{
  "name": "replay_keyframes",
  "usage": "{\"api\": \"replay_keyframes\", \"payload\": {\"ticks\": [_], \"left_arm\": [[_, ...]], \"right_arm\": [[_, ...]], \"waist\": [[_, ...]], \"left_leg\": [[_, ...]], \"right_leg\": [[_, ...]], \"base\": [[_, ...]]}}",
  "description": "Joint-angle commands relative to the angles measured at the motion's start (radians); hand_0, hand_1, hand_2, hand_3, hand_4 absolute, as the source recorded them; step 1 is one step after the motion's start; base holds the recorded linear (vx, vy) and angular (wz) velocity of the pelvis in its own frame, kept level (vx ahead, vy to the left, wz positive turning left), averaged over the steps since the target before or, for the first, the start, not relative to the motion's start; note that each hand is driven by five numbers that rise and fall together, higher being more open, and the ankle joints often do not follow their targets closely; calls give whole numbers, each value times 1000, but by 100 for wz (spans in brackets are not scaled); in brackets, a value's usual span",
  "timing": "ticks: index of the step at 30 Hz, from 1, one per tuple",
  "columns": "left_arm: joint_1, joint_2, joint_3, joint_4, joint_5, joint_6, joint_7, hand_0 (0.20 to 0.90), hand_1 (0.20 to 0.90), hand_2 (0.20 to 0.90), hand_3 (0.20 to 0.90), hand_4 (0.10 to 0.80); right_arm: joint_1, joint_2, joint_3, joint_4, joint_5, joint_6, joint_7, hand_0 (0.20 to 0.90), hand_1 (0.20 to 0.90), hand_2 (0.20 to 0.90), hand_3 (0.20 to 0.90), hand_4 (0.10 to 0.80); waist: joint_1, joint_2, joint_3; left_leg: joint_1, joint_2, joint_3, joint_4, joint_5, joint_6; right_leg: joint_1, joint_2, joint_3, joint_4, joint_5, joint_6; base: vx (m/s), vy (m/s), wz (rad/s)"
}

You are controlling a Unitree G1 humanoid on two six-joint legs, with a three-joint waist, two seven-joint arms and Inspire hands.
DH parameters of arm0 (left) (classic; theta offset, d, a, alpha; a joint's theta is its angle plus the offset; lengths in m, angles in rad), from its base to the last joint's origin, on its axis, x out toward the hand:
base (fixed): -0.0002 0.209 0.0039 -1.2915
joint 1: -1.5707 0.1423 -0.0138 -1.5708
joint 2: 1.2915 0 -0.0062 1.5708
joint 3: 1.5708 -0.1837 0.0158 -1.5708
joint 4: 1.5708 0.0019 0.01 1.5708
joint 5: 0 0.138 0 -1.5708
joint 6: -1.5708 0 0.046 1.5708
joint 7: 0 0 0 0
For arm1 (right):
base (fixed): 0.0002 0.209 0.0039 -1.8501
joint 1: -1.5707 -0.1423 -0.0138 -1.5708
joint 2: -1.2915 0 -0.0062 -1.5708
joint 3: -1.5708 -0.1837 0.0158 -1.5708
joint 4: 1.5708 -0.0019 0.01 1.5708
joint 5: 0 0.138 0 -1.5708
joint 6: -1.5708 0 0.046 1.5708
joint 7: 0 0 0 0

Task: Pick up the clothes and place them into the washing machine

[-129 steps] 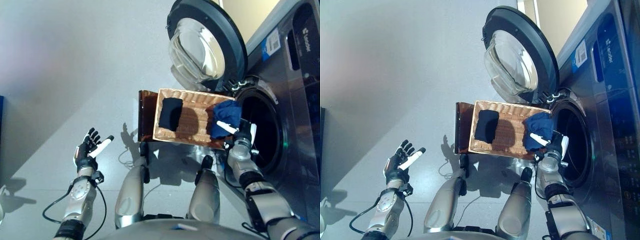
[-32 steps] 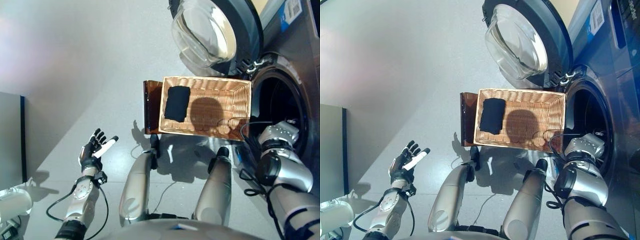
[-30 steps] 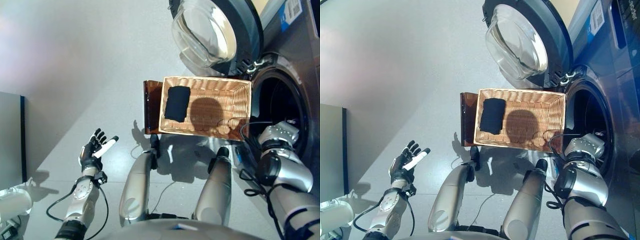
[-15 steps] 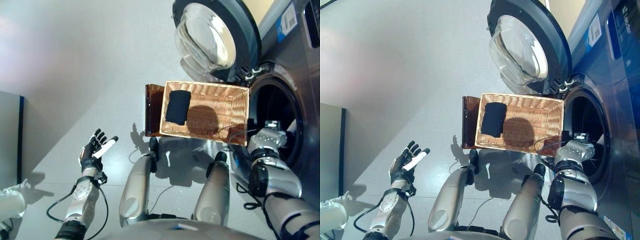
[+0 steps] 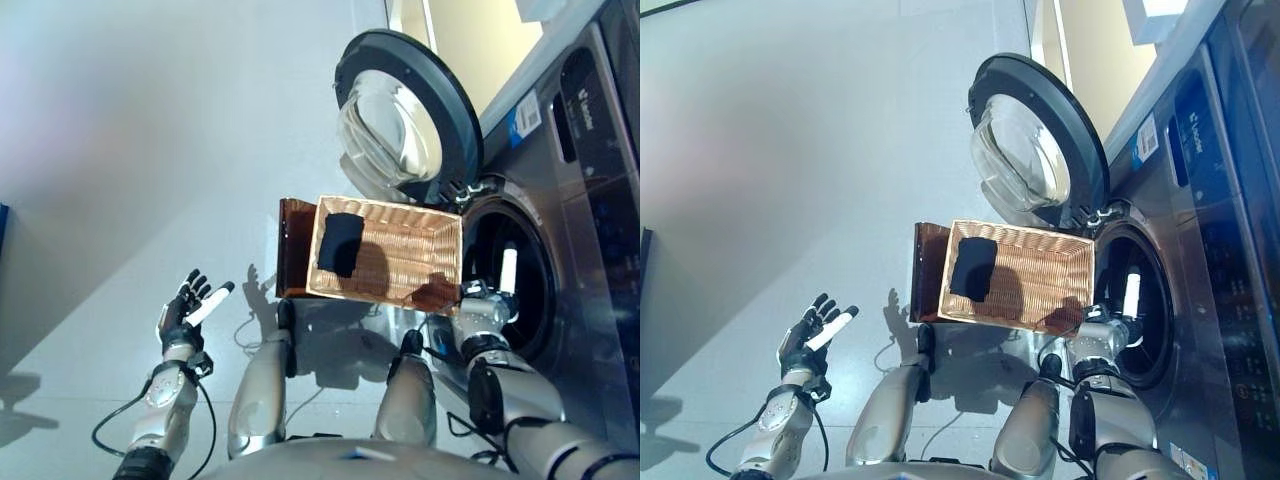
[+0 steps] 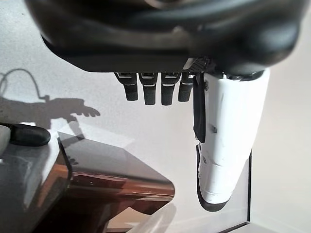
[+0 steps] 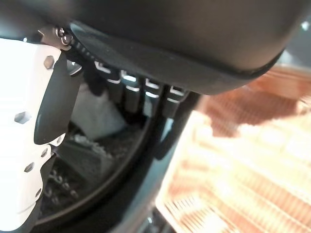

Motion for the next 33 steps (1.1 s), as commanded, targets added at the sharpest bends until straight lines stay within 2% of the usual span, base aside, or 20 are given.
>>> {"api": "replay_keyframes", "payload": {"ticks": [1,4,5,9,15,28,33], "left_arm": [[-14,40,103,-12,16,-81,14,900,900,900,900,800],[-13,40,108,-19,28,-92,11,900,900,900,900,800],[-12,39,109,-19,29,-92,11,900,900,900,900,800],[-16,47,114,-25,49,-104,-3,900,900,900,900,800],[-11,52,112,-21,72,-116,-20,900,900,900,900,800],[-14,61,113,-28,109,-127,-38,900,900,900,900,800],[-15,68,107,-39,122,-135,-50,900,900,900,900,800]], "right_arm": [[17,-20,54,-4,-98,0,30,900,900,900,900,800],[32,-31,136,-17,-252,44,20,900,900,900,900,800],[32,-31,137,-19,-255,45,17,900,900,900,900,800],[31,-68,341,-39,-626,144,25,900,900,900,900,800],[-6,-109,572,-134,-1064,213,-5,900,900,900,900,800],[-88,-129,804,-203,-1592,286,-26,900,900,900,900,800],[-131,-181,905,-299,-1812,295,-21,900,900,900,900,800]], "waist": [[11,-47,-33],[15,-55,-32],[14,-54,-33],[21,-59,-15],[32,-54,0],[55,-44,-5],[66,-46,6]], "left_leg": [[54,37,-34,-10,-45,-78],[69,43,-31,-26,-34,-78],[69,43,-31,-27,-34,-78],[63,42,-35,-15,-31,-80],[55,48,-36,2,-29,-84],[24,51,-56,19,-26,-89],[6,47,-64,35,-30,-89]], "right_leg": [[20,-20,-19,-153,207,-16],[35,-19,-28,-169,219,-14],[35,-19,-28,-169,219,-14],[28,-21,-24,-149,217,-16],[21,-20,-19,-138,216,-16],[7,-25,-28,-114,207,-13],[2,-28,-37,-107,205,-11]], "base": [[48,-22,-2],[27,-13,-2],[0,0,0],[-7,-6,2],[0,0,0],[-1,1,1],[-11,-2,4]]}}
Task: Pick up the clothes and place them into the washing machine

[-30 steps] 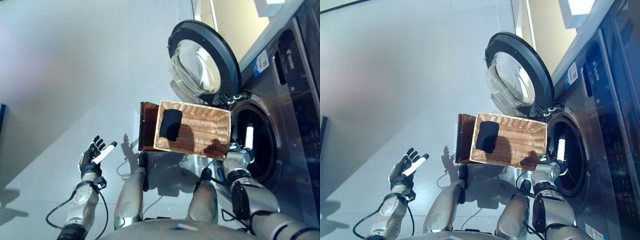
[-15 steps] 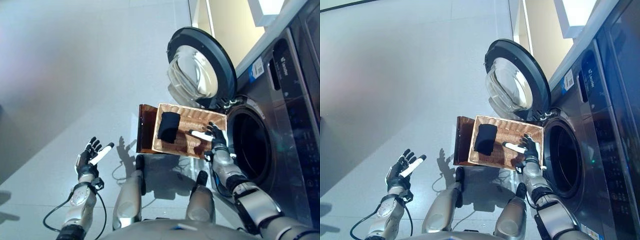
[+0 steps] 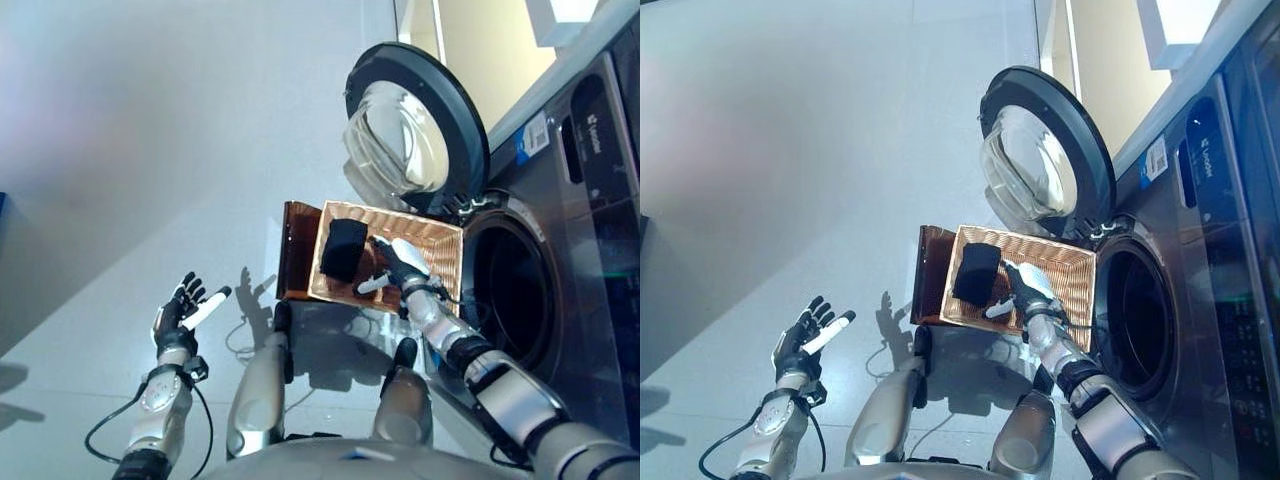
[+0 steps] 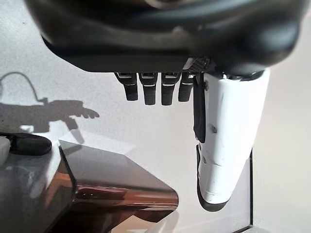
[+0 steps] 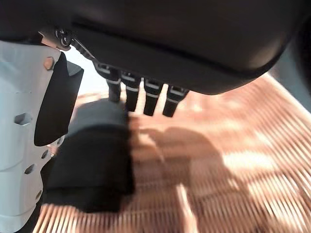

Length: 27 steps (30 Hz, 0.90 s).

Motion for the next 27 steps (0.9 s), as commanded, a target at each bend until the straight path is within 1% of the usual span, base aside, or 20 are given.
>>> {"api": "replay_keyframes", "payload": {"ticks": [1,5,9,14,18,24,26,27], "left_arm": [[-7,73,66,-80,27,-107,-10,900,900,900,900,800],[-4,81,58,-99,27,-109,-13,900,900,900,900,800],[-4,84,64,-106,32,-109,0,900,900,900,900,800],[-11,90,72,-121,36,-120,22,900,900,900,900,800],[-10,93,73,-137,31,-126,30,900,900,900,900,800],[-5,100,79,-133,38,-128,39,900,900,900,900,800],[-4,100,82,-130,38,-128,42,900,900,900,900,800],[-3,101,84,-131,38,-129,43,900,900,900,900,800]], "right_arm": [[-108,-30,19,-81,-151,-30,-27,900,900,900,900,800],[-128,-41,38,-96,-232,-14,-45,900,900,900,900,800],[-121,-37,12,-127,-235,-6,-69,900,900,900,900,800],[-136,-21,35,-114,-308,16,-95,900,900,900,900,800],[-161,-9,44,-93,-352,37,-123,900,900,900,900,800],[-184,18,24,-62,-348,59,-156,900,900,900,900,800],[-186,20,18,-65,-347,64,-168,900,900,900,900,800],[-189,20,19,-68,-350,66,-171,900,900,900,900,800]], "waist": [[33,-32,-22],[40,-38,-9],[45,-47,0],[52,-60,15],[63,-64,29],[74,-69,39],[78,-73,37],[77,-77,34]], "left_leg": [[-23,43,-51,93,-61,-88],[-39,41,-55,111,-69,-86],[-51,39,-57,127,-75,-84],[-74,38,-63,150,-87,-81],[-90,37,-67,169,-96,-77],[-103,37,-70,181,-100,-76],[-101,39,-69,186,-110,-77],[-103,36,-68,179,-103,-75]], "right_leg": [[-58,-44,-1,-23,158,-10],[-60,-47,-6,-18,159,-10],[-61,-47,-10,-16,159,-11],[-70,-46,-10,-11,159,-13],[-78,-45,-11,-4,157,-15],[-78,-50,-18,-2,159,-16],[-77,-47,-17,1,154,-16],[-78,-48,-18,-4,161,-16]], "base": [[-5,-4,3],[-8,0,9],[-4,2,7],[0,2,3],[-21,1,6],[1,7,3],[0,0,0],[0,0,0]]}}
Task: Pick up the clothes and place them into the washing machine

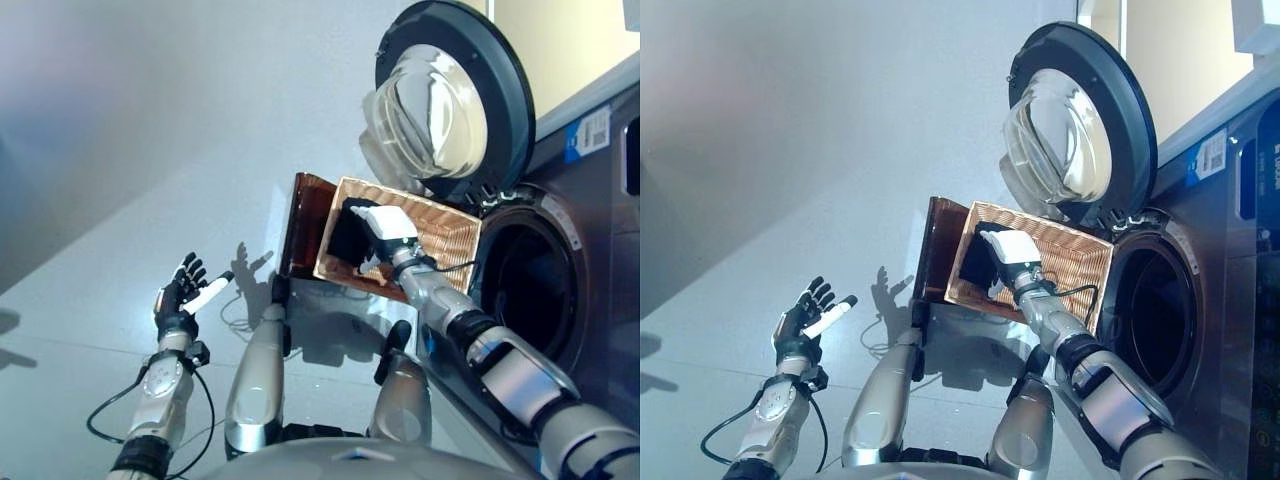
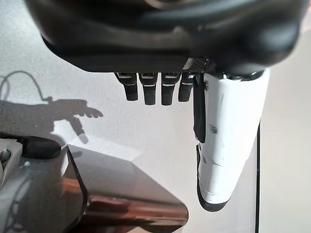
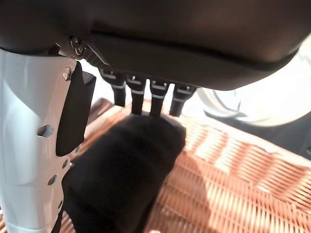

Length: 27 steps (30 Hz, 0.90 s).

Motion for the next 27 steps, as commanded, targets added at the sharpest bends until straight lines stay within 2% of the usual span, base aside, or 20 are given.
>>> {"api": "replay_keyframes", "payload": {"ticks": [1,9,14,27], "left_arm": [[36,96,56,-101,18,-99,23,900,900,900,900,800],[37,104,60,-105,11,-102,25,900,900,900,900,800],[48,108,63,-118,0,-98,22,900,900,900,900,800],[101,132,81,-162,-11,-96,-11,900,900,900,900,800]], "right_arm": [[-96,20,-24,-35,-14,-2,-92,900,900,900,900,800],[-134,60,-11,20,-24,12,-94,900,900,900,900,800],[-161,82,1,99,-43,35,-84,900,900,900,900,800],[-181,35,-12,128,-24,33,-81,900,900,900,900,800]], "waist": [[26,-43,-39],[41,-46,-26],[45,-29,4],[49,1,16]], "left_leg": [[-22,35,-30,111,-91,-77],[-49,35,-40,160,-117,-74],[-77,34,-53,217,-135,-72],[-134,29,-75,300,-161,-69]], "right_leg": [[-61,-50,29,-23,169,-11],[-84,-48,34,26,146,-16],[-112,-44,40,99,106,-29],[-183,-50,63,222,47,-39]], "base": [[0,0,0],[-12,0,1],[-13,5,1],[-5,3,4]]}}
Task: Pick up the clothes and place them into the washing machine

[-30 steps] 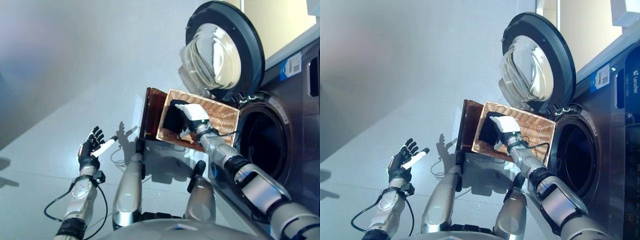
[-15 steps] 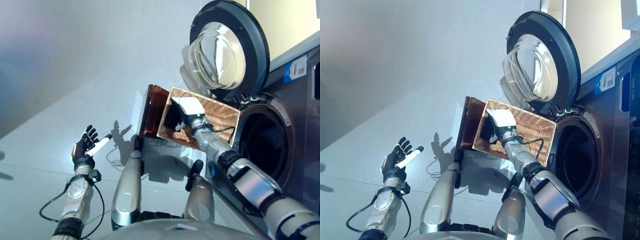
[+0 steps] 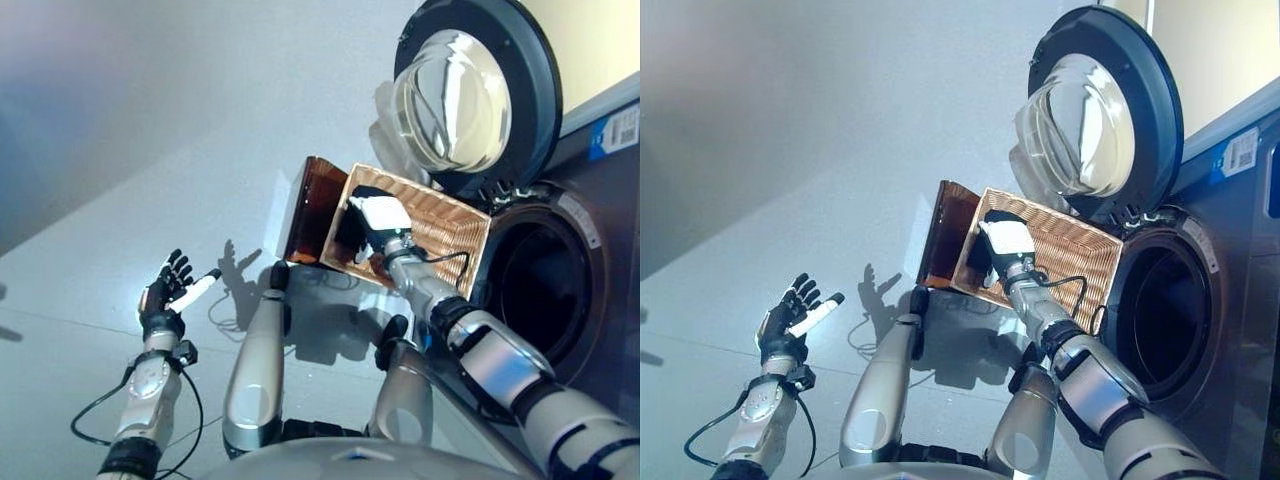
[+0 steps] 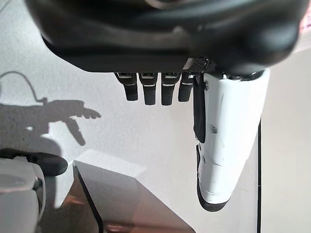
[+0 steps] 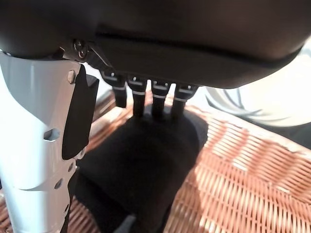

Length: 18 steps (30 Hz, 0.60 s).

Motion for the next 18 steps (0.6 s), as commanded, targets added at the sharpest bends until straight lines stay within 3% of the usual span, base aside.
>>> {"api": "replay_keyframes", "payload": {"ticks": [1,9,18], "left_arm": [[89,87,67,-154,-9,-83,-9,900,900,900,900,800],[106,102,72,-183,-21,-79,-22,900,900,900,900,800],[102,106,69,-185,-20,-67,-26,900,900,900,900,800]], "right_arm": [[-84,-47,-20,-30,-24,-9,-48,900,900,900,900,800],[-100,-93,-2,-9,-64,7,-29,900,900,900,900,800],[-102,-61,11,116,-109,54,13,900,900,900,900,800]], "waist": [[21,8,-19],[23,18,-19],[25,29,-10]], "left_leg": [[1,34,-31,88,-78,-77],[-40,26,-39,129,-91,-73],[-53,23,-41,131,-89,-69]], "right_leg": [[-76,-25,44,24,124,-27],[-120,-31,57,76,106,-30],[-143,-33,62,99,99,-32]], "base": [[-3,-2,-3],[-4,1,3],[-2,-2,1]]}}
